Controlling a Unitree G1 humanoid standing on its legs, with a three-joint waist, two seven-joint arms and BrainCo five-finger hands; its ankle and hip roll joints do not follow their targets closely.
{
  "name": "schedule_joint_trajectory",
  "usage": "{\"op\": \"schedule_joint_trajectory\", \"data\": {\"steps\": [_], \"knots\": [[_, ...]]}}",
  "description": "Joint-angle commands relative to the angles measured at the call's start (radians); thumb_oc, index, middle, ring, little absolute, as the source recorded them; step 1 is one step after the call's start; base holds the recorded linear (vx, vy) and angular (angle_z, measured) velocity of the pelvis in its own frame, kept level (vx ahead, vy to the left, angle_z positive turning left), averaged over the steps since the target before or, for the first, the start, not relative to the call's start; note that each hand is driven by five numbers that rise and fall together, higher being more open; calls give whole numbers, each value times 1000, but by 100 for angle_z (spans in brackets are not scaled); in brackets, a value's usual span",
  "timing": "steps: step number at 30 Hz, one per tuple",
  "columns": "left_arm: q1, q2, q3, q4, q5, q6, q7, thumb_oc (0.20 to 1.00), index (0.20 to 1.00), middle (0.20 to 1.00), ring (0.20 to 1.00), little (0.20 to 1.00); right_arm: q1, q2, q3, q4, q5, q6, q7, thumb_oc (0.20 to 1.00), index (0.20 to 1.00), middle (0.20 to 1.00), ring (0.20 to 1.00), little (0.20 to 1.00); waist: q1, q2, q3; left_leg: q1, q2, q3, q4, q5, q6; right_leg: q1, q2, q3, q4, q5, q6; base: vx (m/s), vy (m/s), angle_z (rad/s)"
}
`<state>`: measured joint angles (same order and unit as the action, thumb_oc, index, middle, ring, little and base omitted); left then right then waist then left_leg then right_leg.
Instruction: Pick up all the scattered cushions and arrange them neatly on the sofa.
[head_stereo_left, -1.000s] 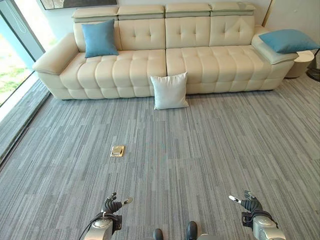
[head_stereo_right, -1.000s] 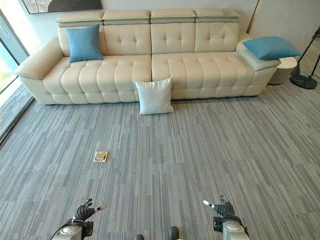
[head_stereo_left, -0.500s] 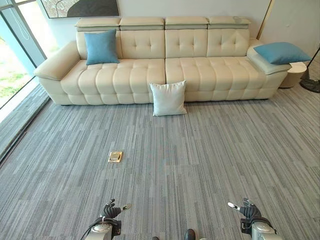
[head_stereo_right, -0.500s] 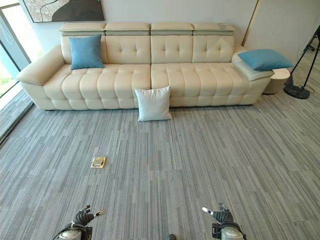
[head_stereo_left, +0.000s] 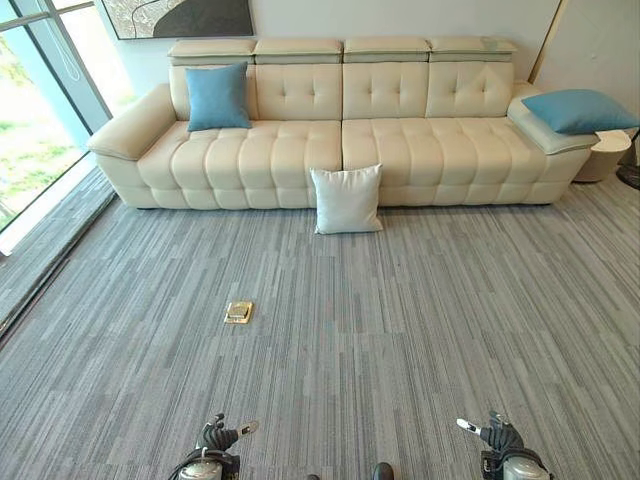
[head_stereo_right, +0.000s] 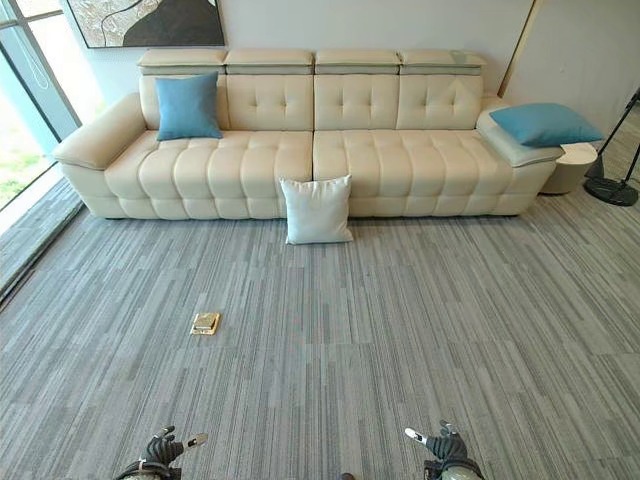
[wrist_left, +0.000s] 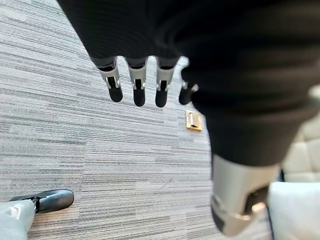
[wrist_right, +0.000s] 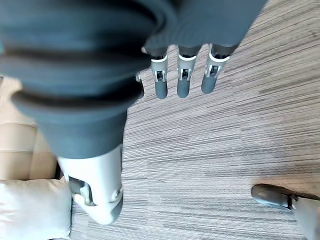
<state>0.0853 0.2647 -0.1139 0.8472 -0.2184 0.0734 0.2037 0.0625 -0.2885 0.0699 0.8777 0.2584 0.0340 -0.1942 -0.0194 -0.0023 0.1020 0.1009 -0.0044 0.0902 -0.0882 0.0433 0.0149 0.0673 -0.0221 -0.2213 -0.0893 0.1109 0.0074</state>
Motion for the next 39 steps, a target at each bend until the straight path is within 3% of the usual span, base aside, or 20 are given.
{"op": "schedule_joint_trajectory", "data": {"steps": [1, 10, 20, 22, 24, 25, 26, 27, 29, 32, 35, 36, 38, 39], "knots": [[-58, -9, 8, 28, -6, -20, 25, 1000, 1000, 1000, 1000, 1000, -55, -15, 2, -21, -19, -9, -24, 1000, 1000, 1000, 1000, 1000, -6, 4, 51, 49, -4, 20, 1, -113, -48, 97, -21, -11, 2, -201, 67, 0, 0, 0], [-63, -6, 10, 5, -35, -25, 8, 1000, 1000, 1000, 1000, 1000, -79, -22, 23, -17, -6, -7, 2, 1000, 1000, 1000, 1000, 1000, -3, 6, 58, 47, -13, 18, 1, -123, -33, 88, -23, 15, 2, -195, 71, 12, 21, -2], [-91, 39, -14, -18, 26, -17, 5, 1000, 1000, 1000, 1000, 1000, -106, -36, 27, -13, -7, -2, 8, 1000, 1000, 1000, 1000, 1000, -7, 6, 71, 41, -30, 21, 1, -140, -5, 80, -34, 30, 9, -176, 76, 38, 83, -6], [-115, 51, -20, -29, 26, -22, 14, 1000, 1000, 1000, 1000, 1000, -121, -42, 17, -25, 1, -5, 6, 1000, 1000, 1000, 1000, 1000, -11, 17, 98, 9, -37, 13, 1, -130, 15, -35, -54, 40, 183, -219, 81, -71, 210, -9], [-131, 55, -24, -32, 23, -23, 19, 1000, 1000, 1000, 1000, 1000, -125, -39, 11, -31, 7, -9, 6, 1000, 1000, 1000, 1000, 1000, -15, 22, 116, -2, -45, 2, 1, -128, 27, -111, -74, 37, 318, -221, 92, -31, 156, 2], [-131, 55, -24, -32, 23, -23, 19, 1000, 1000, 1000, 1000, 1000, -125, -39, 11, -31, 7, -9, 6, 1000, 1000, 1000, 1000, 1000, -14, 20, 113, -6, -47, 2, 1, -127, 28, -120, -77, 38, 328, -226, 93, 18, 219, 6], [-134, 56, -21, -34, 21, -23, 22, 1000, 1000, 1000, 1000, 1000, -124, -41, 9, -34, 4, -9, 4, 1000, 1000, 1000, 1000, 1000, -20, 20, 135, 3, -64, 1, 1, -136, 48, -198, -113, 40, 498, -180, 102, 54, 227, 5], [-131, 57, -19, -43, 16, -23, 22, 1000, 1000, 1000, 1000, 1000, -122, -43, 10, -43, -2, -7, 4, 1000, 1000, 1000, 1000, 1000, -24, 23, 152, 12, -70, 4, 1, -141, 57, -229, -126, 43, 573, -147, 104, 93, 271, -11], [-123, 52, -20, -61, 14, -21, 21, 1000, 1000, 1000, 1000, 1000, -113, -44, 5, -43, -8, -4, 0, 1000, 1000, 1000, 1000, 1000, -24, 26, 167, 21, -74, 1, 1, -149, 55, -290, -119, 71, 633, -153, 104, 132, 116, -2], [-126, 49, -16, -49, 11, -22, 20, 1000, 1000, 1000, 1000, 1000, -114, -42, -2, -28, -4, -3, -1, 1000, 1000, 1000, 1000, 1000, -20, 31, 180, 39, -67, 8, 1, -158, 41, -323, -87, 61, 527, -164, 100, 146, 13, 16], [-135, 50, -9, -30, 14, -15, 22, 1000, 1000, 1000, 1000, 1000, -122, -44, 3, -34, -3, -2, -11, 1000, 1000, 1000, 1000, 1000, -14, 21, 191, 79, -68, 26, 1, -184, 23, -321, -56, -1, 195, -56, 135, 252, -78, -2], [-135, 50, -9, -30, 14, -15, 22, 1000, 1000, 1000, 1000, 1000, -122, -44, 3, -34, -3, -2, -11, 1000, 1000, 1000, 1000, 1000, -14, 22, 192, 81, -67, 26, 1, -185, 23, -317, -54, -2, 190, -53, 135, 233, -92, -8], [-140, 45, 9, -25, 15, -16, 25, 1000, 1000, 1000, 1000, 1000, -110, -40, -6, -43, -10, -1, -15, 1000, 1000, 1000, 1000, 1000, -25, 8, 181, 122, -73, 29, 1, -210, 2, -315, -26, -15, 2, 3, 167, 443, -147, -3], [-137, 43, 14, -18, 14, -17, 25, 1000, 1000, 1000, 1000, 1000, -102, -43, -8, -41, -13, 1, -15, 1000, 1000, 1000, 1000, 1000, -26, 9, 172, 139, -68, 22, 1, -221, -3, -306, -22, -29, 2, -2, 172, 384, -114, 2]]}}
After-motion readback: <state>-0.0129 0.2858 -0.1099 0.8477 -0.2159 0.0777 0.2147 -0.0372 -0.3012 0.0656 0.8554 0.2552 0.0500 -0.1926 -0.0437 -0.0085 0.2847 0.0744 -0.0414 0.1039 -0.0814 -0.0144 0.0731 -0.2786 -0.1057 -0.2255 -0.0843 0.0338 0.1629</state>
